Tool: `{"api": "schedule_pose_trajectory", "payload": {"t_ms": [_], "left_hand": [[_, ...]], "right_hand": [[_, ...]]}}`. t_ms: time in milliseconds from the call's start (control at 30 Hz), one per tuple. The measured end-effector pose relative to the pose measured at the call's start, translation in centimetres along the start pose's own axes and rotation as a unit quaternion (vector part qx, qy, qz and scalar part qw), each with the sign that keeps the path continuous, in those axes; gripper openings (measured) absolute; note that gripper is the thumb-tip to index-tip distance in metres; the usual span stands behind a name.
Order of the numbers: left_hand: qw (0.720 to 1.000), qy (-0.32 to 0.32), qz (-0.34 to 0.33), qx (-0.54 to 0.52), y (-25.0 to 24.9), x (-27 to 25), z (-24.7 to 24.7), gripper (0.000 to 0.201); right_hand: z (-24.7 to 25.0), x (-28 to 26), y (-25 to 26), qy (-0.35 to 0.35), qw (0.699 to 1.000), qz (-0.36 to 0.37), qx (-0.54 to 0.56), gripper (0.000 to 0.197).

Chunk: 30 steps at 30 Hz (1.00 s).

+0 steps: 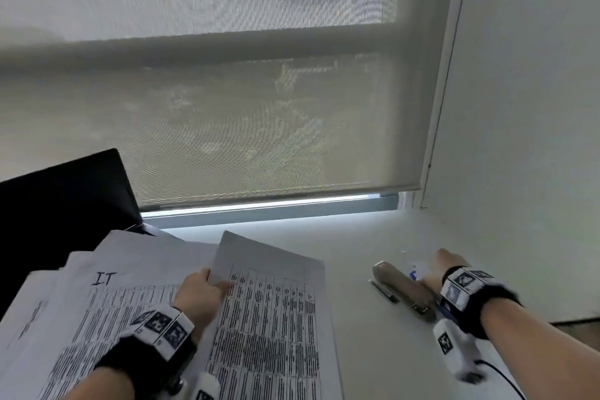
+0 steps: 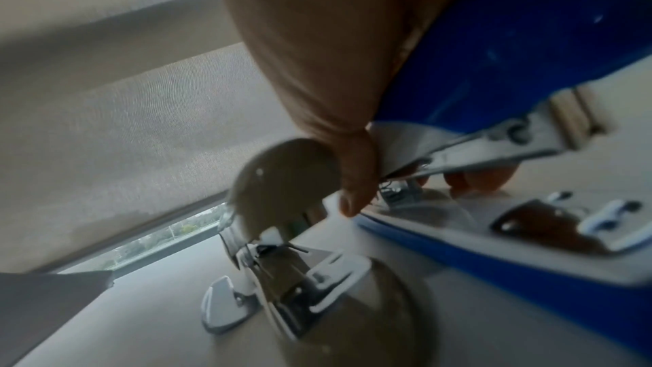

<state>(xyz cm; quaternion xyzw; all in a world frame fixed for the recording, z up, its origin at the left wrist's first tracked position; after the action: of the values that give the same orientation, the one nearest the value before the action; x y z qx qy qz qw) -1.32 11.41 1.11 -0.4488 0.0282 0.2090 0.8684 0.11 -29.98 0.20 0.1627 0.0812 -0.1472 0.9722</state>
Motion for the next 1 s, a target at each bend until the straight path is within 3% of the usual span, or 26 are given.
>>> {"api": "schedule_pose_trajectory", "payload": {"t_ms": [167, 333, 433, 500, 567, 667, 700, 767, 833, 867, 933, 1000], "left_hand": [[1.000, -0.003, 0.008, 0.007, 0.3, 0.7, 0.0, 0.024], [0.999, 0.000, 0.006, -0.035, 0.0, 0.7, 0.1, 0.011], [0.999, 0.004, 0.011, -0.051, 0.0, 0.5, 1.1, 0.010], [0.996, 0.009, 0.032, -0.088, 0.7, 1.2, 2.4, 0.016], [0.993, 0.015, 0.048, -0.111, 1.9, 2.1, 4.1, 0.018], [0.987, 0.033, 0.062, -0.143, 3.5, 2.9, 6.8, 0.028], [0.987, 0.034, 0.059, -0.145, 4.0, 2.8, 7.7, 0.025], [0.987, 0.020, 0.061, -0.149, 4.9, 2.8, 9.6, 0.024], [0.985, 0.002, 0.060, -0.161, 6.1, 2.8, 11.9, 0.017], [0.984, -0.014, 0.069, -0.163, 7.1, 3.1, 13.3, 0.016], [0.984, -0.049, 0.093, -0.147, 9.0, 3.3, 16.2, 0.039], [0.990, -0.081, 0.111, -0.041, 11.6, 3.6, 19.0, 0.063]], "right_hand": [[-0.3, -0.2, 1.0, -0.023, 0.998, -0.003, 0.064, 0.032], [-1.0, -2.0, 2.7, -0.008, 0.998, 0.028, 0.061, 0.031], [-0.3, -3.9, 5.5, -0.070, 0.993, 0.091, 0.014, 0.044], [0.0, -5.9, 8.4, -0.104, 0.978, 0.161, 0.084, 0.045], [-0.8, -8.3, 11.3, -0.061, 0.966, 0.208, 0.144, 0.055], [-3.8, -10.9, 14.7, 0.092, 0.944, 0.176, 0.262, 0.075], [-5.0, -11.5, 15.9, 0.150, 0.919, 0.150, 0.334, 0.074], [-7.1, -12.6, 18.3, 0.241, 0.866, 0.119, 0.422, 0.044], [-8.6, -13.0, 20.9, 0.251, 0.851, 0.136, 0.441, 0.016], [-9.1, -13.1, 22.4, 0.238, 0.847, 0.146, 0.452, 0.013], [-9.8, -13.4, 25.3, 0.220, 0.835, 0.154, 0.479, 0.013], [-10.6, -13.7, 27.8, 0.220, 0.837, 0.150, 0.477, 0.017]]}}
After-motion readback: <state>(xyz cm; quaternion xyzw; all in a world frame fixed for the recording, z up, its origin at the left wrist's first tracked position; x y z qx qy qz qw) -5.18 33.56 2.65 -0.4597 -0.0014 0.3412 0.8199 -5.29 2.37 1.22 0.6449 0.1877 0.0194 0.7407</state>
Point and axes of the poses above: each hand's wrist, its own x-axis towards the middle knuckle, its own z-axis out of the back of the hand, y = z × x, the point moved 4 cm from there along x, towards the middle knuckle, and after that the axes turned 8 degrees about z, right-handed, at the moved point
